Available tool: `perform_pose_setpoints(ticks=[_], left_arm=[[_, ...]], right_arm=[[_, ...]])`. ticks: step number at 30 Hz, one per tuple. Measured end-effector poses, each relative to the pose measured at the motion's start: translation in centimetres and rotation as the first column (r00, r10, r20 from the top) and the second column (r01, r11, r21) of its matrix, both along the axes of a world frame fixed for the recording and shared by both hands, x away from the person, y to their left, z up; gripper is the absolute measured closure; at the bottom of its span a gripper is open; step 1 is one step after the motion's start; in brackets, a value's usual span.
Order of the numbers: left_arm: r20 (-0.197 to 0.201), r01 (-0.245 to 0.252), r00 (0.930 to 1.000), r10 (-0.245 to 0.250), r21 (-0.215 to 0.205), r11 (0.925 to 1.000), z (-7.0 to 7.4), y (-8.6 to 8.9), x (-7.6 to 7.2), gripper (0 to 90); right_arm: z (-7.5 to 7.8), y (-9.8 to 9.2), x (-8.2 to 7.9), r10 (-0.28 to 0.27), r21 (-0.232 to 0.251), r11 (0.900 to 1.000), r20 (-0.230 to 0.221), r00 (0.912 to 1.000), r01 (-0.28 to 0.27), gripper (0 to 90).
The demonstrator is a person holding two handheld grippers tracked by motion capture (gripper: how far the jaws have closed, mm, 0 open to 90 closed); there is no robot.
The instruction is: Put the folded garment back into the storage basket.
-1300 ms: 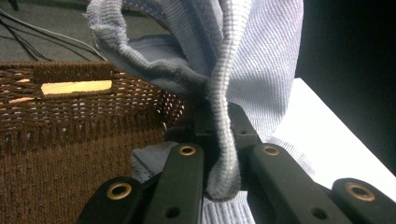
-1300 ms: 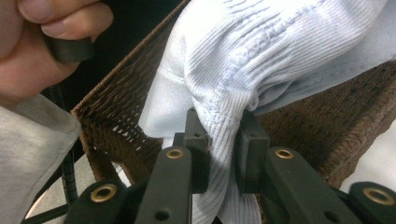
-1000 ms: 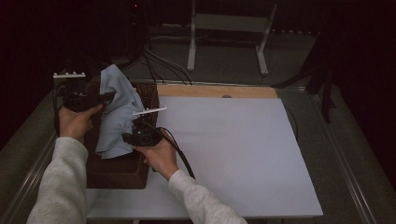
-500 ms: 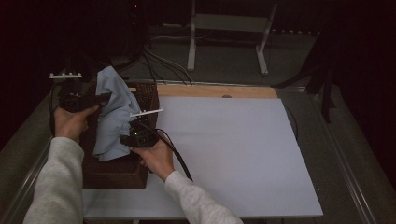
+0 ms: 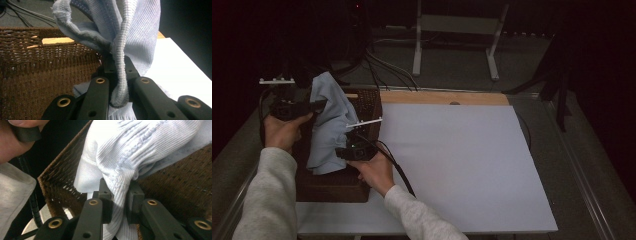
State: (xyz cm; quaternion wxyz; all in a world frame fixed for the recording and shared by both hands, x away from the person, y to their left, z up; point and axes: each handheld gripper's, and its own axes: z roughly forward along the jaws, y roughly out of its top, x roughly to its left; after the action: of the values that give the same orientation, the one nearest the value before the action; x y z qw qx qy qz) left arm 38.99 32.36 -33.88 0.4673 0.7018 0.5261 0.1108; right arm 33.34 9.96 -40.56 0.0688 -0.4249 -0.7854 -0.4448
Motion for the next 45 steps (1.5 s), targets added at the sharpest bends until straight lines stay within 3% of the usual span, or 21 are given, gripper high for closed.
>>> perform_pose_setpoints(ticks=[22, 27, 28, 29, 30, 31, 32, 35, 36, 38, 40, 45], left_arm=[[-0.027, -0.013, 0.9995, 0.014, 0.039, 0.9992, 0.0, 1.5, -0.5, 86.6], [-0.048, -0.041, 0.9978, 0.045, 0.079, 0.996, -0.2, 1.6, -0.3, 85.6], [-0.048, -0.041, 0.9978, 0.045, 0.079, 0.996, -0.2, 1.6, -0.3, 76.9], [-0.052, -0.082, 0.9949, 0.087, 0.082, 0.9932, -0.4, 1.6, 0.0, 76.9], [-0.052, -0.104, 0.9928, 0.108, 0.083, 0.9912, -0.5, 1.6, 0.1, 32.3], [-0.033, -0.12, 0.9917, 0.124, 0.091, 0.9885, -0.5, 1.5, 0.1, 32.3], [-0.03, -0.144, 0.9885, 0.148, 0.095, 0.9849, -0.6, 1.5, 0.1, 24.1], [-0.025, -0.179, 0.9828, 0.183, 0.105, 0.9782, -0.8, 1.3, 0.2, 16.5], [-0.023, -0.179, 0.983, 0.182, 0.114, 0.9773, -0.9, 1.2, 0.1, 14.7], [-0.022, -0.182, 0.9822, 0.186, 0.122, 0.9757, -0.9, 1.1, 0.2, 11.9], [-0.018, -0.176, 0.9837, 0.179, 0.118, 0.9773, -0.9, 1.0, 0.2, 5.9], [-0.004, -0.138, 0.9902, 0.139, 0.108, 0.9845, -0.9, 0.6, 0.2, 0.6]], right_arm=[[-0.7, 1.9, -1.1, 0.059, -0.013, 0.998, -0.037, 0.9976, -0.06, 78.3], [-0.8, 2.3, -1.3, 0.091, -0.026, 0.995, -0.042, 0.995, -0.092, 77.7], [-0.8, 2.3, -1.3, 0.091, -0.026, 0.995, -0.042, 0.995, -0.092, 77.7], [-0.7, 2.4, -1.4, 0.125, -0.041, 0.991, -0.03, 0.9917, -0.127, 75.1], [-0.3, 2.3, -1.9, 0.176, -0.082, 0.981, 0.021, 0.9841, -0.174, 34.7], [-0.3, 2.3, -1.9, 0.176, -0.082, 0.981, 0.021, 0.9841, -0.174, 34.7], [0.0, 1.8, -2.0, 0.167, -0.114, 0.981, 0.063, 0.9839, -0.159, 23.0], [0.2, 1.2, -1.8, 0.139, -0.118, 0.985, 0.081, 0.9871, -0.129, 21.8], [0.3, 0.4, -1.3, 0.124, -0.091, 0.989, 0.089, 0.9883, -0.116, 17.3], [0.4, 0.1, -1.2, 0.115, -0.081, 0.991, 0.098, 0.9885, -0.108, 15.7], [0.4, -0.7, -0.8, 0.101, -0.06, 0.994, 0.131, 0.9862, -0.094, 12.0], [0.4, -1.4, -0.5, 0.093, -0.053, 0.995, 0.157, 0.9831, -0.086, 10.7]])
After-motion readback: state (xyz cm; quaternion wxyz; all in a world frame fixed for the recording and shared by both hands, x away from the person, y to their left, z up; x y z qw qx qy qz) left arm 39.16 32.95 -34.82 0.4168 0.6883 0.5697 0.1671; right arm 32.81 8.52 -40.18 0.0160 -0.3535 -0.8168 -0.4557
